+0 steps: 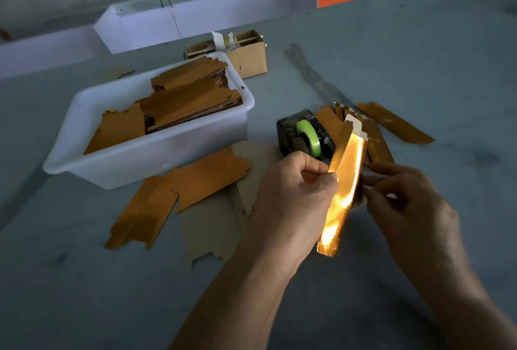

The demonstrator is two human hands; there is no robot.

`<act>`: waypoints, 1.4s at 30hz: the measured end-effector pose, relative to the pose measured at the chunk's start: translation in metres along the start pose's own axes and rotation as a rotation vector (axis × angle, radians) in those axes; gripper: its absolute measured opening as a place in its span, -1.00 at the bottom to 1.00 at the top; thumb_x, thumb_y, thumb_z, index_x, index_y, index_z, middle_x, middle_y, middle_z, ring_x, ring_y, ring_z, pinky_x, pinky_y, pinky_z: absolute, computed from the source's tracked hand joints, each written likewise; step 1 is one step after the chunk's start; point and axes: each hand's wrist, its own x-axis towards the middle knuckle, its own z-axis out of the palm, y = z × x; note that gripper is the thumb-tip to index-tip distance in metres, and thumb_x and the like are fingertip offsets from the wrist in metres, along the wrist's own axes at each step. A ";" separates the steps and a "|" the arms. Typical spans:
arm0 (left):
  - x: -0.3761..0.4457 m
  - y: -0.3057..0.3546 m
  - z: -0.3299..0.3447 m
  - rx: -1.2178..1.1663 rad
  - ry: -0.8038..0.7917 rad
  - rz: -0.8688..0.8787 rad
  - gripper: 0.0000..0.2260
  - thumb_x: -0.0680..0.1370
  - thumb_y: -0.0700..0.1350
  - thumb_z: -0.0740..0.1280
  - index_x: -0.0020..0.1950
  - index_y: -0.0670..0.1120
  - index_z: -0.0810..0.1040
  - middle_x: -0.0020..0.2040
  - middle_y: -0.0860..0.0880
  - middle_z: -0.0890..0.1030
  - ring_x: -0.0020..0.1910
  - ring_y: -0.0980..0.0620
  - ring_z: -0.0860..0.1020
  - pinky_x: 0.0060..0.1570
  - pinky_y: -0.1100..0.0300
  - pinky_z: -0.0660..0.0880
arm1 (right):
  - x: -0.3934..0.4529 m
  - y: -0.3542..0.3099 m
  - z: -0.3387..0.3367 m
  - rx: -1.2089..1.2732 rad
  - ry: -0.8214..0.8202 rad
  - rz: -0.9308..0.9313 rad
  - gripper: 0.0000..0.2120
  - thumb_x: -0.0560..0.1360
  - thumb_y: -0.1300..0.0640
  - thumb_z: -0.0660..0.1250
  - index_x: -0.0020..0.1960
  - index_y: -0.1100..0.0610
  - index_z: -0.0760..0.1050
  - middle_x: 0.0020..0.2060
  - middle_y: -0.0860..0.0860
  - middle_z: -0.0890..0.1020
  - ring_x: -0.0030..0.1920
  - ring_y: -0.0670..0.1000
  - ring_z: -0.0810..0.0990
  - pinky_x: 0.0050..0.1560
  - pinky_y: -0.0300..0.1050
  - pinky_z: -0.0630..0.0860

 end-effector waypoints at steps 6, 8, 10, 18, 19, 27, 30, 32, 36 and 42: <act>-0.002 -0.004 -0.011 -0.202 -0.048 -0.104 -0.94 0.52 -0.18 0.38 -0.15 -0.06 0.61 -0.21 -0.05 0.64 -0.19 0.00 0.60 -0.05 0.00 0.54 | 0.001 -0.014 -0.030 0.570 -0.170 0.163 -0.66 0.23 -0.27 0.41 -0.18 -0.04 0.55 -0.21 -0.05 0.62 -0.14 -0.07 0.61 -0.08 -0.12 0.60; -0.008 -0.007 -0.013 -0.239 -0.063 -0.121 -0.94 0.50 -0.17 0.40 -0.16 -0.07 0.63 -0.26 -0.04 0.66 -0.28 0.05 0.59 -0.25 0.13 0.53 | 0.000 -0.026 -0.033 0.644 -0.346 0.108 -0.56 0.20 -0.33 0.44 -0.17 0.01 0.57 -0.28 -0.02 0.60 -0.22 -0.06 0.59 -0.18 -0.27 0.56; -0.014 -0.011 -0.015 -0.251 -0.057 -0.131 -0.96 0.48 -0.13 0.42 -0.16 -0.06 0.64 -0.30 -0.03 0.65 -0.38 0.12 0.58 -0.40 0.27 0.46 | -0.002 -0.037 -0.030 0.654 -0.464 0.071 -0.59 0.20 -0.30 0.45 -0.16 0.01 0.60 -0.32 -0.02 0.61 -0.27 -0.10 0.58 -0.26 -0.32 0.53; -0.025 -0.018 -0.019 -0.215 0.022 -0.088 -0.95 0.46 -0.06 0.42 -0.19 -0.01 0.65 -0.30 0.02 0.67 -0.35 0.17 0.60 -0.39 0.32 0.43 | -0.008 -0.054 -0.012 0.506 -0.491 0.080 -0.74 0.25 0.08 0.30 -0.13 -0.14 0.65 -0.30 -0.07 0.64 -0.32 -0.20 0.56 -0.33 -0.38 0.49; -0.026 -0.019 -0.020 -0.204 0.028 -0.079 -0.95 0.46 -0.07 0.42 -0.19 0.00 0.65 -0.31 0.03 0.67 -0.35 0.17 0.59 -0.37 0.31 0.42 | -0.008 -0.054 -0.012 0.502 -0.490 0.079 -0.69 0.25 0.09 0.30 -0.06 -0.15 0.64 -0.30 -0.06 0.64 -0.32 -0.19 0.57 -0.34 -0.38 0.49; -0.030 -0.017 -0.021 -0.189 0.046 -0.002 -0.94 0.48 -0.07 0.42 -0.19 0.01 0.64 -0.34 0.08 0.66 -0.41 0.20 0.60 -0.47 0.41 0.41 | -0.005 -0.058 -0.005 0.394 -0.405 0.151 -0.46 0.17 -0.04 0.33 0.14 -0.22 0.32 -0.31 -0.05 0.67 -0.29 -0.09 0.66 -0.41 -0.25 0.52; -0.031 -0.017 -0.022 -0.204 0.010 0.004 -0.91 0.50 -0.14 0.40 -0.20 0.01 0.64 -0.33 0.07 0.67 -0.40 0.20 0.62 -0.45 0.43 0.43 | -0.006 -0.061 -0.004 0.337 -0.378 0.170 -0.47 0.23 -0.01 0.36 0.17 -0.15 0.32 -0.31 -0.09 0.67 -0.31 -0.13 0.65 -0.38 -0.35 0.52; -0.031 -0.016 -0.024 -0.203 -0.020 0.008 -0.90 0.51 -0.14 0.39 -0.19 0.02 0.64 -0.32 0.06 0.68 -0.38 0.18 0.62 -0.42 0.40 0.46 | -0.006 -0.062 -0.004 0.295 -0.352 0.176 -0.51 0.31 0.11 0.42 0.17 -0.10 0.33 -0.32 -0.11 0.67 -0.33 -0.16 0.64 -0.37 -0.41 0.50; -0.031 -0.018 -0.027 -0.187 -0.093 -0.008 -0.93 0.51 -0.12 0.38 -0.14 0.02 0.65 -0.25 0.06 0.70 -0.26 0.13 0.66 -0.26 0.23 0.60 | -0.008 -0.064 -0.004 0.153 -0.319 0.161 -0.54 0.35 0.11 0.43 0.16 -0.11 0.33 -0.29 -0.15 0.66 -0.30 -0.16 0.63 -0.24 -0.20 0.57; -0.031 -0.016 -0.024 -0.251 -0.106 -0.008 -0.80 0.40 0.04 0.39 -0.11 -0.07 0.63 -0.25 0.01 0.70 -0.25 0.12 0.67 -0.25 0.36 0.55 | -0.008 -0.068 -0.005 0.077 -0.309 0.152 -0.53 0.36 0.09 0.44 0.22 -0.02 0.37 -0.30 -0.16 0.66 -0.31 -0.18 0.63 -0.19 -0.17 0.57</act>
